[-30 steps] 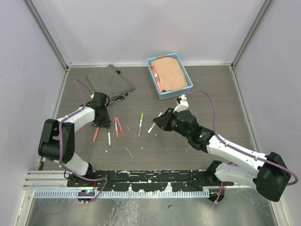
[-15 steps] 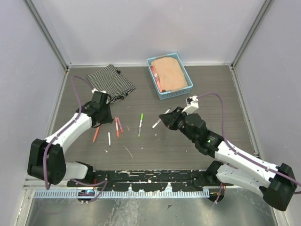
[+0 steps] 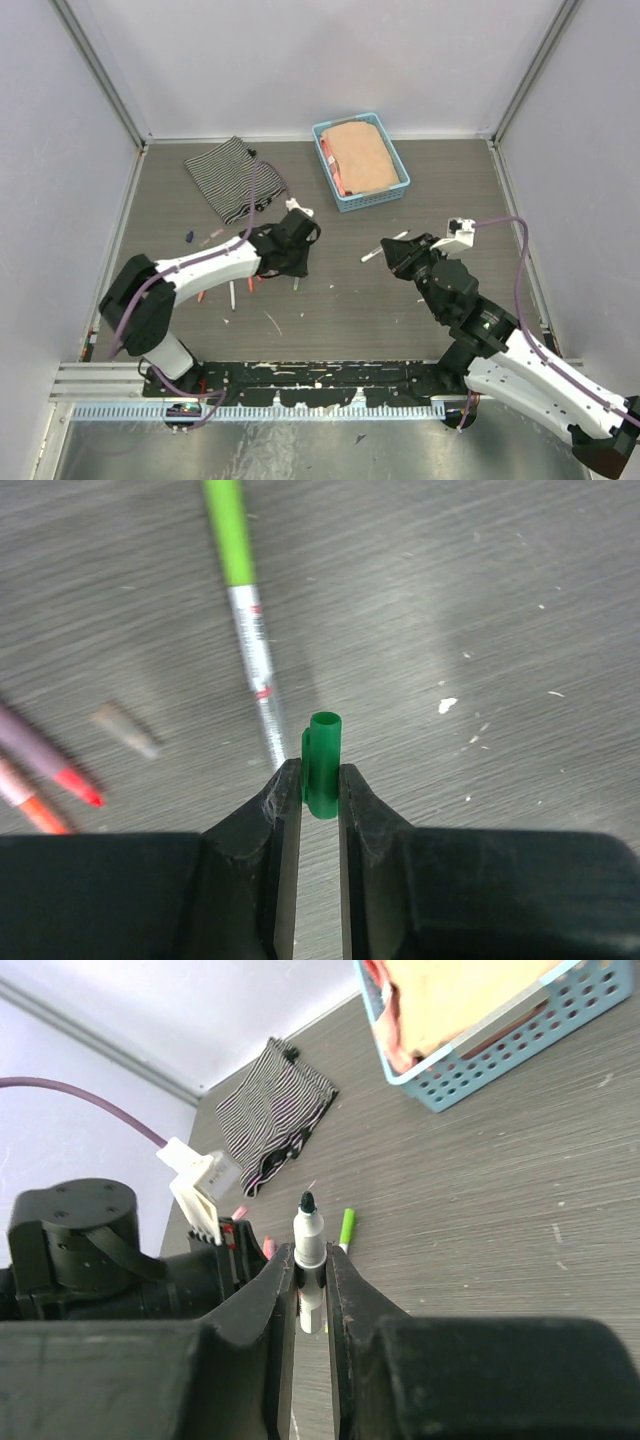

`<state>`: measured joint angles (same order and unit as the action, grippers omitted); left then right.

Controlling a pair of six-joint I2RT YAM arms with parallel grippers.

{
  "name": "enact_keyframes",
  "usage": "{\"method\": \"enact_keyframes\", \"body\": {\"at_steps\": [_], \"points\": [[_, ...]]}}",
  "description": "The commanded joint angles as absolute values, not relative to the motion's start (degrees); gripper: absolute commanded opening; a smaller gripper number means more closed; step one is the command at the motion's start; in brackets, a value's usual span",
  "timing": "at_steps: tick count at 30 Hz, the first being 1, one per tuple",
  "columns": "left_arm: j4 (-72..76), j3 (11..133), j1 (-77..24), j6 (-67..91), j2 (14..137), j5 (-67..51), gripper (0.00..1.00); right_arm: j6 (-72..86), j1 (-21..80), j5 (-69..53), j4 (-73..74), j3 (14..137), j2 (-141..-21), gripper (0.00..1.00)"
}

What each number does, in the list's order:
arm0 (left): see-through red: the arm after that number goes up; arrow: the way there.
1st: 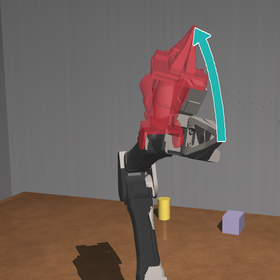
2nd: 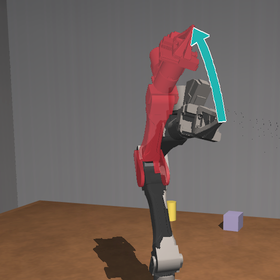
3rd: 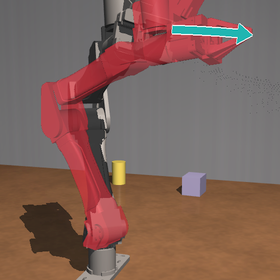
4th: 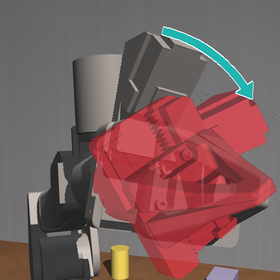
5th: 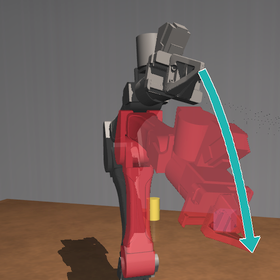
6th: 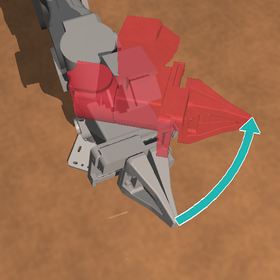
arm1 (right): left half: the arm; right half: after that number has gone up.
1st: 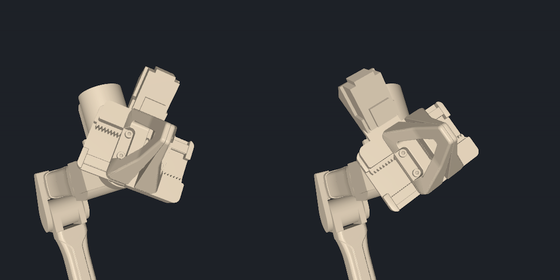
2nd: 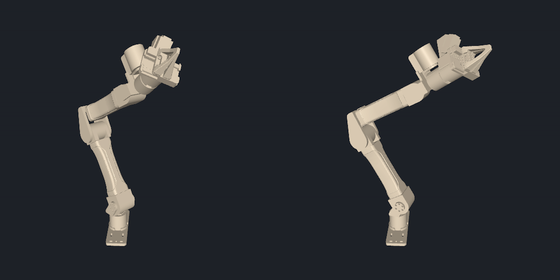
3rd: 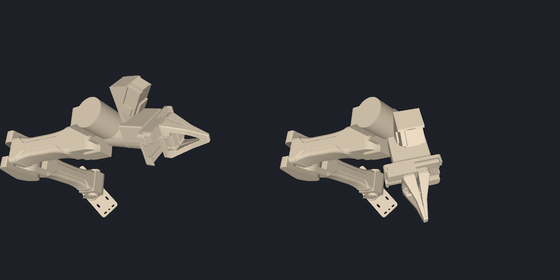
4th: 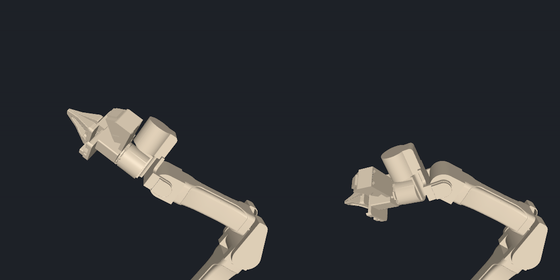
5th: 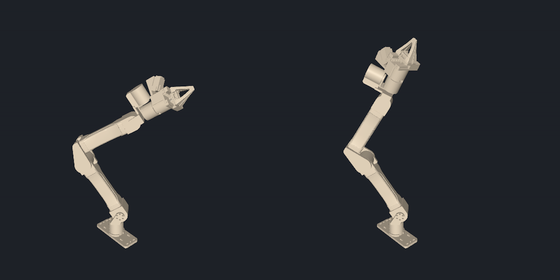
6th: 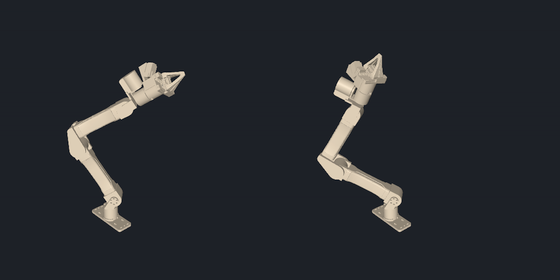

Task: Insert the pens into the pen caps
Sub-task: Place the pen cap at the center of the board.

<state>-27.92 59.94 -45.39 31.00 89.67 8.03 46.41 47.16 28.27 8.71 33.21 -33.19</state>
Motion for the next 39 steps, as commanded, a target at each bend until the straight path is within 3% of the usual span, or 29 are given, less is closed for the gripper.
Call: {"method": "enact_keyframes", "body": {"at_steps": [1, 14, 24, 32, 39], "points": [[-25.9, 63.9, -49.7, 32.4, 95.3, 9.1, 0.23, 45.4, 47.4, 35.4, 14.5, 35.7, -29.0, 0.00], [-26.0, 69.7, -56.3, 32.3, 106.4, 9.6, 0.25, 45.4, 47.4, 39.5, 20.9, 36.9, -25.0, 0.00], [-26.4, 70.4, -56.9, 31.4, 107.0, 10.6, 0.37, 45.2, 47.4, 39.3, 21.0, 37.0, -25.8, 0.00], [-27.2, 69.7, -57.9, 27.4, 100.2, 12.0, 0.47, 44.4, 47.3, 39.1, 21.0, 36.8, -26.1, 0.00], [-21.8, 62.3, -57.8, 21.4, 85.8, 12.5, 0.51, 41.0, 47.4, 35.6, 20.8, 39.8, -35.5, 0.00]]}}
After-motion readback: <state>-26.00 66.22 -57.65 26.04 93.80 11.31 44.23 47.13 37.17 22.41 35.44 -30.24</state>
